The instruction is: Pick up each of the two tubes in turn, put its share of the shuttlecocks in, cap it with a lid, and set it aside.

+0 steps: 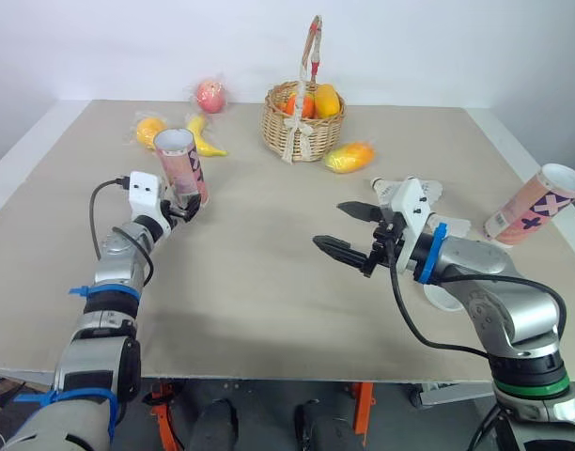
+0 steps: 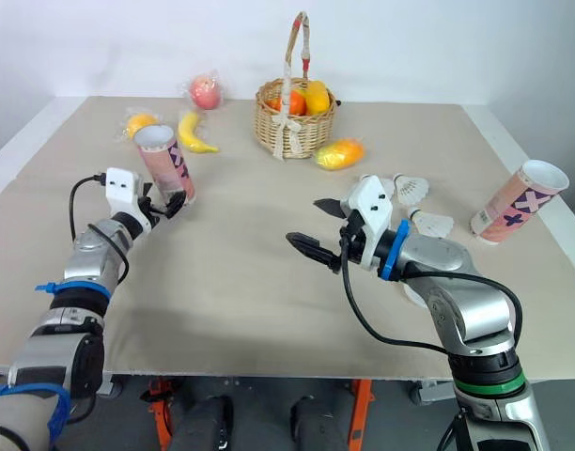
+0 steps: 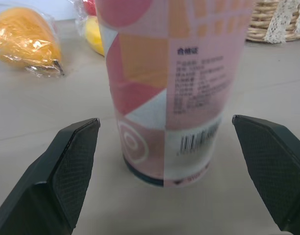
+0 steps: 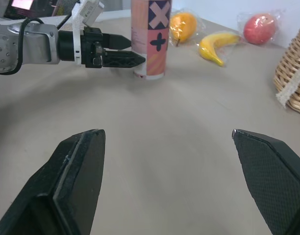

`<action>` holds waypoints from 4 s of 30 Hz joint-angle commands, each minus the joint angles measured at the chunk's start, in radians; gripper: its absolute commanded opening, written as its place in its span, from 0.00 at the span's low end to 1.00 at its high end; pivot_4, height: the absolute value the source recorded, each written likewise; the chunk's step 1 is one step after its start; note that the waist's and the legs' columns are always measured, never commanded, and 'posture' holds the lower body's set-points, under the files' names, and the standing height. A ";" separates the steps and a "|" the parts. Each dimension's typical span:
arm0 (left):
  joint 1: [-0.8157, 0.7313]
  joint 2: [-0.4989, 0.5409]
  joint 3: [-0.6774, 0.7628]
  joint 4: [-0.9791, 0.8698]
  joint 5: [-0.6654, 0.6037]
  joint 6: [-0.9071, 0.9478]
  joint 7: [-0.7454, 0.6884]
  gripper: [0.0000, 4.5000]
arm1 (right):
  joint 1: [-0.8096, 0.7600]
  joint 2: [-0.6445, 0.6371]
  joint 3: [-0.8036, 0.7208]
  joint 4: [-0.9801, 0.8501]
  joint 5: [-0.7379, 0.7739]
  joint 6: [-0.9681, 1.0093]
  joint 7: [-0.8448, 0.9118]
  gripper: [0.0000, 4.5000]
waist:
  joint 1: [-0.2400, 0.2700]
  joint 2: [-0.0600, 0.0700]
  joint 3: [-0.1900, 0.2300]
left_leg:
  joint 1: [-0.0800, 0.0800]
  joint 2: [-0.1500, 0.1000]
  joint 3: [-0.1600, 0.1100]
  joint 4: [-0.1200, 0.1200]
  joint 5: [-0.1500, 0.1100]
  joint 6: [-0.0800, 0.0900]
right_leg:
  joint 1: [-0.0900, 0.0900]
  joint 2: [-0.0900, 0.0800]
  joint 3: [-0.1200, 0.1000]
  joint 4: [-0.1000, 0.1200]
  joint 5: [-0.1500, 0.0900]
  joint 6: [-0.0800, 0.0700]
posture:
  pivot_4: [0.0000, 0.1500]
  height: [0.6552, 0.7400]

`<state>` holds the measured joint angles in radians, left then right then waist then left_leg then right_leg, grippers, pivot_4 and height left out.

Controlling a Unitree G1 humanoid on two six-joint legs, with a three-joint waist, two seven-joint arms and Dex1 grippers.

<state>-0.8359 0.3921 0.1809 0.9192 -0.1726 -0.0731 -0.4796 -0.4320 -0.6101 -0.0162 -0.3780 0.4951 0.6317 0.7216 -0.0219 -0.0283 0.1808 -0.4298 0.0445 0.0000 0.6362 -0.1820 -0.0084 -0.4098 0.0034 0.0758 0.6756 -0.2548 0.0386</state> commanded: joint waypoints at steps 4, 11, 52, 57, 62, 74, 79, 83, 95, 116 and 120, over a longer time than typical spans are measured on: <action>-0.141 -0.012 0.001 0.204 0.030 -0.097 0.013 1.00 | 0.017 -0.019 -0.048 -0.066 0.014 0.010 -0.026 0.99 | 0.000 0.000 0.000 | -0.001 0.000 0.000 0.000 0.000 0.000 | 0.000 0.000 0.000 -0.001 0.000 0.000 | 1.00 1.00; -0.200 -0.028 0.013 0.294 0.025 -0.102 0.039 1.00 | 0.032 -0.021 -0.058 -0.083 0.016 0.024 -0.042 0.99 | 0.000 0.000 0.000 | -0.002 0.000 -0.001 0.000 0.000 0.000 | -0.001 0.000 -0.001 -0.001 0.000 0.000 | 1.00 1.00; 0.061 0.322 -0.340 -0.562 0.093 0.047 -0.897 0.73 | 0.101 0.122 -0.025 -0.039 -0.222 0.200 -0.544 1.00 | -0.010 0.000 0.000 | -0.003 0.003 -0.001 0.001 0.000 0.000 | -0.005 0.002 -0.001 0.005 -0.001 -0.004 | 1.00 1.00; 0.075 0.316 -0.345 -0.611 0.085 0.102 -0.899 0.73 | -0.024 0.197 0.010 0.193 -0.314 0.105 -0.600 1.00 | -0.012 0.000 0.000 | -0.007 0.003 0.000 0.002 0.000 0.001 | -0.010 0.004 0.000 0.006 -0.001 -0.004 | 1.00 1.00; 0.085 0.325 -0.361 -0.635 0.086 0.133 -0.914 0.73 | -0.147 0.228 0.000 0.431 -0.375 -0.009 -0.620 1.00 | -0.021 0.000 0.000 | -0.008 0.004 0.000 0.001 0.001 0.001 | -0.012 0.005 0.001 0.006 0.001 -0.007 | 1.00 1.00; 0.122 0.344 -0.381 -0.703 0.082 0.194 -0.941 0.73 | -0.473 0.281 -0.033 1.101 -0.411 -0.329 -0.581 1.00 | -0.027 0.000 0.000 | -0.009 0.004 0.001 0.000 0.000 0.001 | -0.013 0.005 0.002 0.006 0.003 -0.010 | 1.00 1.00; 0.138 0.344 -0.375 -0.702 0.075 0.186 -0.935 0.73 | -0.571 0.277 -0.059 1.323 -0.422 -0.438 -0.595 0.86 | -0.027 0.000 0.000 | -0.009 0.004 0.001 -0.001 0.000 0.001 | -0.013 0.004 0.002 0.006 0.003 -0.011 | 1.00 1.00; 0.159 0.351 -0.369 -0.712 0.065 0.184 -0.937 0.73 | -0.617 0.277 -0.079 1.417 -0.420 -0.503 -0.594 0.54 | -0.028 0.001 0.000 | -0.008 0.004 0.002 -0.001 0.000 0.001 | -0.013 0.004 0.003 0.006 0.003 -0.011 | 1.00 1.00; 0.165 0.355 -0.397 -0.680 0.068 0.174 -0.960 0.73 | -0.457 0.281 -0.034 1.003 -0.383 -0.455 -0.328 0.00 | -0.025 0.001 0.000 | -0.008 0.004 0.001 -0.001 0.000 0.001 | -0.013 0.004 0.003 0.007 0.003 -0.011 | 1.00 1.00; 0.080 0.312 -0.441 -0.627 0.069 0.204 -1.013 0.73 | -0.338 -0.169 0.266 -0.013 -0.381 -0.439 0.317 0.00 | -0.019 0.005 -0.001 | -0.004 0.005 0.001 0.002 0.004 0.005 | -0.009 0.006 0.002 0.007 0.004 -0.005 | 1.00 1.00; 0.078 0.307 -0.440 -0.635 0.068 0.217 -1.015 0.73 | -0.355 -0.173 0.287 0.005 -0.408 -0.501 0.361 0.00 | -0.012 0.005 -0.001 | -0.008 0.004 0.001 0.003 0.004 0.005 | -0.011 0.005 0.002 0.007 0.003 -0.005 | 1.00 1.00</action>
<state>-0.7503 0.7011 -0.2438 0.2958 -0.1068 0.1378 -1.4907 -0.7604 -0.7757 0.2819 -0.3619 0.0930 0.1602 1.0707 -0.0343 -0.0231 0.1800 -0.4382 0.0486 0.0012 0.6389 -0.1784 -0.0036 -0.4217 0.0081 0.0774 0.6824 -0.2517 0.0331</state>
